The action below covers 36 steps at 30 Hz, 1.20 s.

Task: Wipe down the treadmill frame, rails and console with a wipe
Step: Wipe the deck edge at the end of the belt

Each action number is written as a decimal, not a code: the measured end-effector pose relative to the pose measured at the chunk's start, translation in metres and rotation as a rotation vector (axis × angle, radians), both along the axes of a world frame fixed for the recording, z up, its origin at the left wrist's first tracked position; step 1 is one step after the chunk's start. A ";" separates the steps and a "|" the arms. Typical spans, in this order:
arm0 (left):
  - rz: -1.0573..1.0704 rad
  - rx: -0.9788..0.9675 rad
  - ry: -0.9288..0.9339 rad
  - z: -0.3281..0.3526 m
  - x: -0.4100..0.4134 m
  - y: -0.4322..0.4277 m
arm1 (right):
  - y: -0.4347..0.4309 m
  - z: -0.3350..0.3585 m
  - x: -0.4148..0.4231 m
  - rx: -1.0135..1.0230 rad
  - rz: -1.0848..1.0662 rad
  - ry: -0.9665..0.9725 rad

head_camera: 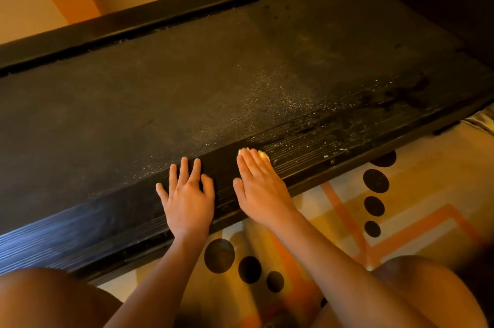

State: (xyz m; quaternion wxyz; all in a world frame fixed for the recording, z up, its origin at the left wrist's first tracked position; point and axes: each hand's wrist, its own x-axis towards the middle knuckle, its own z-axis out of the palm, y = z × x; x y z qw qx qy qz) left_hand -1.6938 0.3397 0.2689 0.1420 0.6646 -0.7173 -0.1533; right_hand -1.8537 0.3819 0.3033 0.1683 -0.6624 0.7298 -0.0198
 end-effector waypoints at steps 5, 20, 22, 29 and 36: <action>0.002 0.025 -0.022 0.003 0.000 0.001 | -0.067 0.006 -0.001 0.090 -0.039 0.011; -0.004 0.019 -0.016 0.004 0.002 0.000 | -0.052 0.000 -0.030 0.048 -0.021 0.018; -0.009 0.017 -0.020 0.003 0.001 -0.001 | -0.048 0.003 -0.033 0.056 -0.009 -0.014; 0.015 -0.003 0.004 0.004 -0.002 0.002 | 0.048 0.007 -0.041 0.077 0.047 -0.037; 0.002 0.020 -0.014 0.004 0.001 0.002 | -0.052 0.008 -0.046 0.067 0.000 -0.011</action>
